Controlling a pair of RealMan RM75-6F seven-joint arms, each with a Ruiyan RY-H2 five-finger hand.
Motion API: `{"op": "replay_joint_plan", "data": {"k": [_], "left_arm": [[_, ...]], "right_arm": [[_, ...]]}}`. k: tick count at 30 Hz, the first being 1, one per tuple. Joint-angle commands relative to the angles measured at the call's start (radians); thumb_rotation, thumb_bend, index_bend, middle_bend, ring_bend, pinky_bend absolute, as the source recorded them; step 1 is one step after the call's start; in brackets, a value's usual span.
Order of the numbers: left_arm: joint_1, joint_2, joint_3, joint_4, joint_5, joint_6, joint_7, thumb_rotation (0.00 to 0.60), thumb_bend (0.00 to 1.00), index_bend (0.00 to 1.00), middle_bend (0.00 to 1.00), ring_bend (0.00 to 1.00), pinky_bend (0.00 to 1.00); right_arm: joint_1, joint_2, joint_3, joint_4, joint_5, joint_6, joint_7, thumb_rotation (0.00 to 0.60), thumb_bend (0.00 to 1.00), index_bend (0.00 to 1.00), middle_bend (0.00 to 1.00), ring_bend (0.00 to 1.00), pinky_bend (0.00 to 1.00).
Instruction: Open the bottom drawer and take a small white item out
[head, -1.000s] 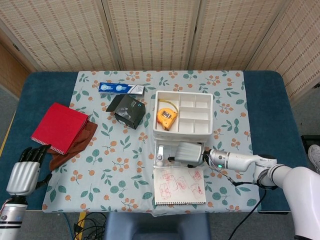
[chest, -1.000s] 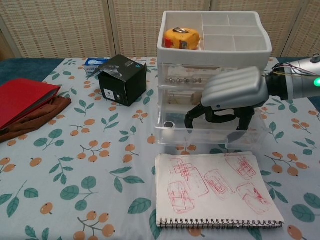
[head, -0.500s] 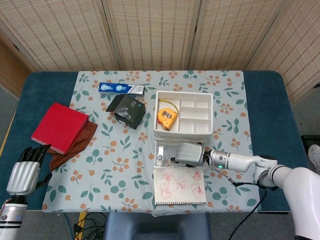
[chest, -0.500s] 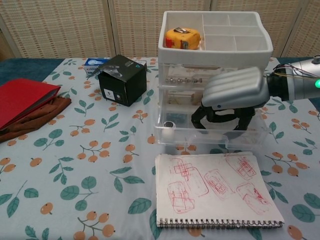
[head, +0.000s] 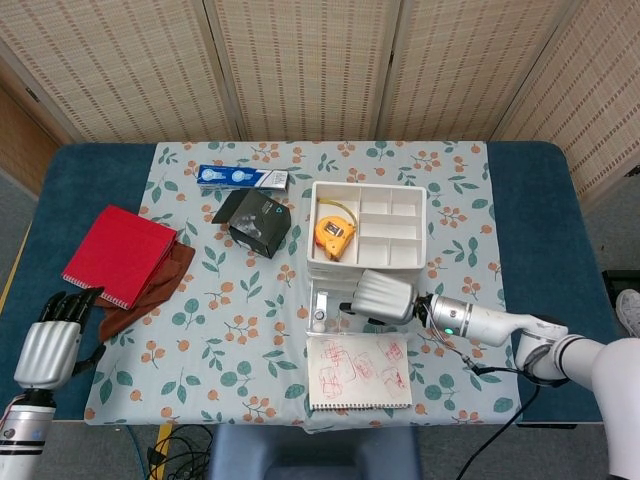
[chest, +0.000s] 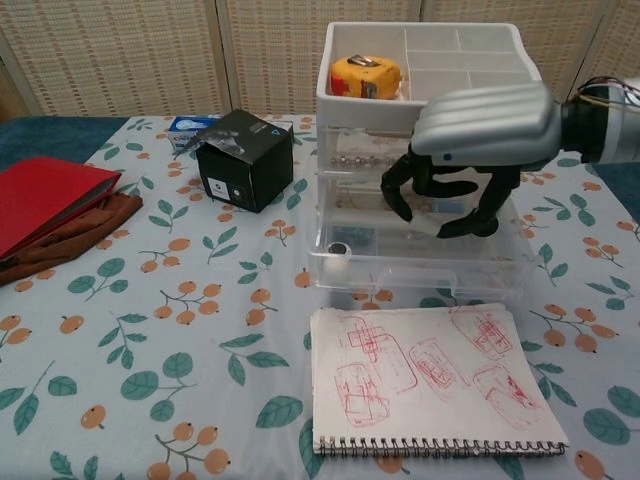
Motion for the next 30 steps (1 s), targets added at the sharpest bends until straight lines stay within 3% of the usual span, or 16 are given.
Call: {"op": "replay_joint_plan", "data": {"k": [1, 8, 13, 20, 30], "left_arm": [[-0.002, -0.001, 0.0, 0.0, 0.004, -0.001, -0.002, 0.6, 0.23, 0.1, 0.16, 0.17, 0.11], [-0.008, -0.002, 0.001, 0.003, 0.017, -0.003, -0.01, 0.6, 0.23, 0.1, 0.16, 0.17, 0.11], [-0.014, -0.006, 0.002, 0.006, 0.025, -0.008, -0.019, 0.6, 0.23, 0.1, 0.16, 0.17, 0.11], [-0.017, -0.009, 0.006, 0.006, 0.04, -0.007, -0.031, 0.6, 0.23, 0.1, 0.16, 0.17, 0.11], [-0.01, -0.004, 0.012, 0.005, 0.043, 0.001, -0.037, 0.6, 0.23, 0.1, 0.16, 0.17, 0.11]], "right_arm": [[-0.044, 0.052, 0.016, -0.06, 0.023, 0.047, -0.052, 0.6, 0.36, 0.52, 0.87, 1.0, 0.98], [-0.171, 0.151, 0.02, -0.15, 0.082, 0.131, -0.159, 0.6, 0.38, 0.52, 0.88, 1.0, 0.98], [-0.265, 0.185, 0.014, -0.171, 0.159, 0.132, -0.197, 0.6, 0.38, 0.52, 0.88, 1.0, 0.98], [-0.357, 0.147, 0.003, -0.149, 0.242, 0.067, -0.175, 0.6, 0.38, 0.52, 0.88, 1.0, 0.98], [-0.383, 0.027, 0.023, -0.061, 0.267, -0.027, -0.104, 0.6, 0.38, 0.52, 0.88, 1.0, 0.98]]}}
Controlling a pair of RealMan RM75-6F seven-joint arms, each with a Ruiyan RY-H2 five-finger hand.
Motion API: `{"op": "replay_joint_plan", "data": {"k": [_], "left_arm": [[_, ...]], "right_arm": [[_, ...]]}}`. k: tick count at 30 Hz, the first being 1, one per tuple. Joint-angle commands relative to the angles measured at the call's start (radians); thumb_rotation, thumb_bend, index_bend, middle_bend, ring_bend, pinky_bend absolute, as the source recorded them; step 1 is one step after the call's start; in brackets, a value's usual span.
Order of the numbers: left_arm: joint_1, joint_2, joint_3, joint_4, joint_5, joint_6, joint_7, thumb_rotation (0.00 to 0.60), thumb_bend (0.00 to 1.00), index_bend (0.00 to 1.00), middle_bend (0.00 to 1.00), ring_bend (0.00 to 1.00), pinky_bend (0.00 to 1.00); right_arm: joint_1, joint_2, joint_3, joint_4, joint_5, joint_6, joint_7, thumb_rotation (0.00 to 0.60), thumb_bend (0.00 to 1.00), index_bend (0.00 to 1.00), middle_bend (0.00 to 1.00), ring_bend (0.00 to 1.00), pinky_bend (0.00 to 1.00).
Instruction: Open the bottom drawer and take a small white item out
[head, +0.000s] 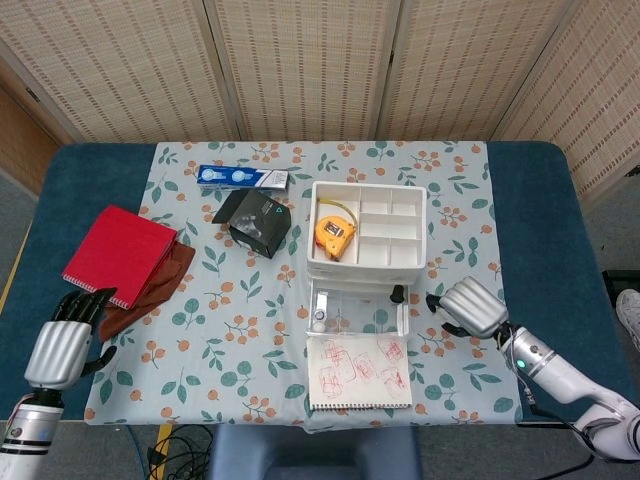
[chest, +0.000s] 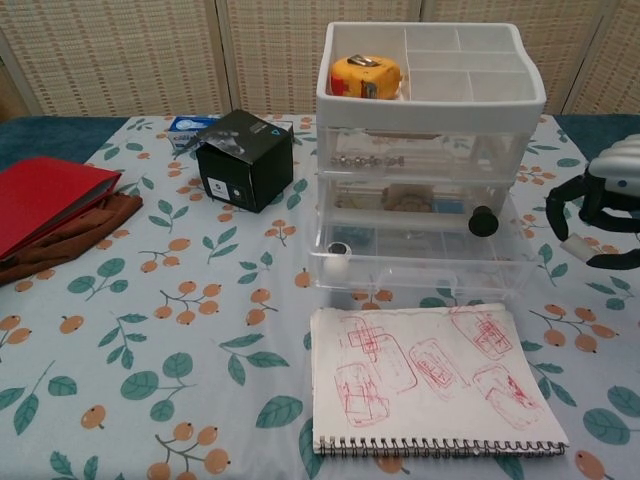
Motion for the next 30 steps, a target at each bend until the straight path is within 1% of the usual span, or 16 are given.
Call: {"op": "replay_joint_plan", "data": {"k": [1, 4, 5, 10, 13, 15, 19, 21, 23, 25, 26, 27, 28, 29, 30], "left_arm": [[0.002, 0.001, 0.0, 0.0, -0.001, 0.002, -0.002, 0.6, 0.23, 0.1, 0.16, 0.17, 0.11], [0.004, 0.002, 0.002, 0.001, 0.0, 0.004, -0.004, 0.6, 0.23, 0.1, 0.16, 0.17, 0.11], [0.004, 0.002, 0.002, 0.001, 0.0, 0.004, -0.005, 0.6, 0.23, 0.1, 0.16, 0.17, 0.11], [0.008, 0.004, 0.003, 0.004, -0.004, 0.006, -0.009, 0.6, 0.23, 0.1, 0.16, 0.17, 0.11], [0.009, 0.004, 0.003, 0.006, -0.005, 0.005, -0.012, 0.6, 0.23, 0.1, 0.16, 0.17, 0.11], [0.008, 0.003, 0.004, 0.007, -0.003, 0.004, -0.013, 0.6, 0.23, 0.1, 0.16, 0.17, 0.11], [0.005, 0.002, 0.002, 0.008, -0.001, 0.002, -0.016, 0.6, 0.23, 0.1, 0.16, 0.17, 0.11], [0.003, 0.002, 0.001, 0.008, 0.0, 0.002, -0.016, 0.6, 0.23, 0.1, 0.16, 0.17, 0.11], [0.002, 0.002, -0.001, 0.008, 0.0, 0.002, -0.017, 0.6, 0.23, 0.1, 0.16, 0.17, 0.11], [0.001, 0.002, -0.002, 0.008, 0.001, 0.002, -0.017, 0.6, 0.23, 0.1, 0.16, 0.17, 0.11], [0.0, 0.002, -0.003, 0.008, 0.002, 0.002, -0.016, 0.6, 0.23, 0.1, 0.16, 0.17, 0.11], [-0.001, 0.001, -0.003, 0.009, 0.002, 0.002, -0.016, 0.6, 0.23, 0.1, 0.16, 0.17, 0.11], [-0.002, 0.001, -0.003, 0.009, 0.003, 0.002, -0.015, 0.6, 0.23, 0.1, 0.16, 0.17, 0.11], [-0.002, 0.0, -0.004, 0.009, 0.004, 0.002, -0.015, 0.6, 0.23, 0.1, 0.16, 0.17, 0.11], [-0.003, -0.002, -0.004, 0.01, 0.004, 0.002, -0.014, 0.6, 0.23, 0.1, 0.16, 0.17, 0.11]], "right_arm": [[-0.004, -0.042, 0.012, 0.036, 0.006, -0.031, 0.026, 0.6, 0.38, 0.52, 0.88, 1.0, 0.98], [-0.002, -0.075, 0.019, 0.065, 0.005, -0.054, 0.043, 0.6, 0.38, 0.51, 0.88, 1.0, 0.98], [-0.002, -0.084, 0.02, 0.072, 0.005, -0.061, 0.047, 0.6, 0.38, 0.49, 0.88, 1.0, 0.98], [-0.004, -0.11, 0.022, 0.098, -0.008, -0.069, 0.072, 0.6, 0.38, 0.3, 0.88, 1.0, 0.98], [-0.009, -0.11, 0.026, 0.103, -0.016, -0.06, 0.082, 0.6, 0.38, 0.22, 0.86, 1.0, 0.98], [-0.012, -0.104, 0.028, 0.099, -0.018, -0.053, 0.083, 0.6, 0.38, 0.2, 0.86, 1.0, 0.98], [-0.03, -0.071, 0.041, 0.073, -0.024, -0.006, 0.067, 0.6, 0.38, 0.19, 0.85, 1.0, 0.98], [-0.044, -0.047, 0.05, 0.051, -0.022, 0.024, 0.049, 0.6, 0.38, 0.19, 0.82, 1.0, 0.98], [-0.066, -0.012, 0.062, 0.017, -0.013, 0.063, 0.018, 0.6, 0.38, 0.19, 0.78, 0.97, 0.98], [-0.092, 0.028, 0.074, -0.028, 0.003, 0.099, -0.021, 0.6, 0.38, 0.19, 0.7, 0.89, 0.97], [-0.104, 0.046, 0.079, -0.05, 0.011, 0.114, -0.038, 0.6, 0.38, 0.19, 0.67, 0.86, 0.97], [-0.118, 0.064, 0.084, -0.073, 0.021, 0.128, -0.055, 0.6, 0.38, 0.19, 0.62, 0.81, 0.94], [-0.136, 0.089, 0.088, -0.104, 0.036, 0.144, -0.075, 0.6, 0.38, 0.19, 0.55, 0.73, 0.88], [-0.151, 0.107, 0.092, -0.127, 0.048, 0.156, -0.091, 0.6, 0.38, 0.19, 0.5, 0.67, 0.82], [-0.166, 0.123, 0.095, -0.15, 0.061, 0.168, -0.106, 0.6, 0.38, 0.19, 0.43, 0.58, 0.74]]}}
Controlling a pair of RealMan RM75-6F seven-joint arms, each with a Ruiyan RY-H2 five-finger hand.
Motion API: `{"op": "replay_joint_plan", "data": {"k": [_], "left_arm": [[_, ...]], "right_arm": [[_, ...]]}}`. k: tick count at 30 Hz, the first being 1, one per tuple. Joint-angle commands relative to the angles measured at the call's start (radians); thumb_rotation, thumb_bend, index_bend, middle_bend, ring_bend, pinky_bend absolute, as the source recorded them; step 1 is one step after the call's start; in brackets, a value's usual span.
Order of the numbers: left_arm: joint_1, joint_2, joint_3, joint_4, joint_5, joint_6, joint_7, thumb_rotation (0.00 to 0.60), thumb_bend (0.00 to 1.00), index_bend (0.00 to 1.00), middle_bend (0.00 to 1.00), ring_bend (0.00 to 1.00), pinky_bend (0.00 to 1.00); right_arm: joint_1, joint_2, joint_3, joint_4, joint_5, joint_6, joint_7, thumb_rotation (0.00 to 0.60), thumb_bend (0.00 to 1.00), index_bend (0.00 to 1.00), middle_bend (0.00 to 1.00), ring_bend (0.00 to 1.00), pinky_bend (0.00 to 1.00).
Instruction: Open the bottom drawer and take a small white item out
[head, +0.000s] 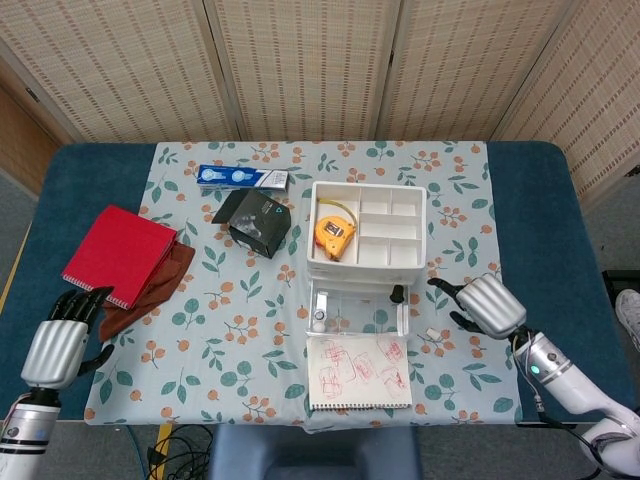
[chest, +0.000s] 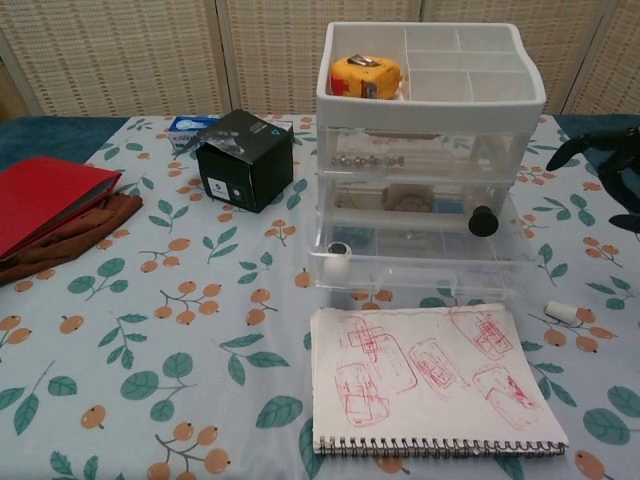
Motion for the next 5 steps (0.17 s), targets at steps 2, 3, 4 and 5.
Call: {"op": "replay_joint_plan", "data": {"k": [2, 3, 4, 5], "left_arm": [[-0.002, -0.005, -0.002, 0.003, 0.0, 0.001, 0.004, 0.6, 0.23, 0.1, 0.16, 0.17, 0.11], [-0.002, -0.006, -0.002, 0.003, -0.001, 0.001, 0.007, 0.6, 0.23, 0.1, 0.16, 0.17, 0.11], [-0.002, -0.007, -0.002, 0.002, -0.001, 0.001, 0.01, 0.6, 0.23, 0.1, 0.16, 0.17, 0.11], [-0.002, -0.007, -0.003, 0.002, -0.001, 0.001, 0.012, 0.6, 0.23, 0.1, 0.16, 0.17, 0.11]], "right_arm": [[-0.088, 0.097, 0.024, -0.123, 0.075, 0.071, -0.089, 0.6, 0.38, 0.19, 0.35, 0.44, 0.61], [-0.109, 0.115, 0.025, -0.149, 0.092, 0.083, -0.106, 0.6, 0.38, 0.19, 0.32, 0.38, 0.55], [-0.124, 0.127, 0.027, -0.166, 0.104, 0.094, -0.117, 0.6, 0.38, 0.18, 0.29, 0.32, 0.49], [-0.14, 0.136, 0.029, -0.18, 0.114, 0.107, -0.126, 0.6, 0.38, 0.17, 0.27, 0.28, 0.44]]}}
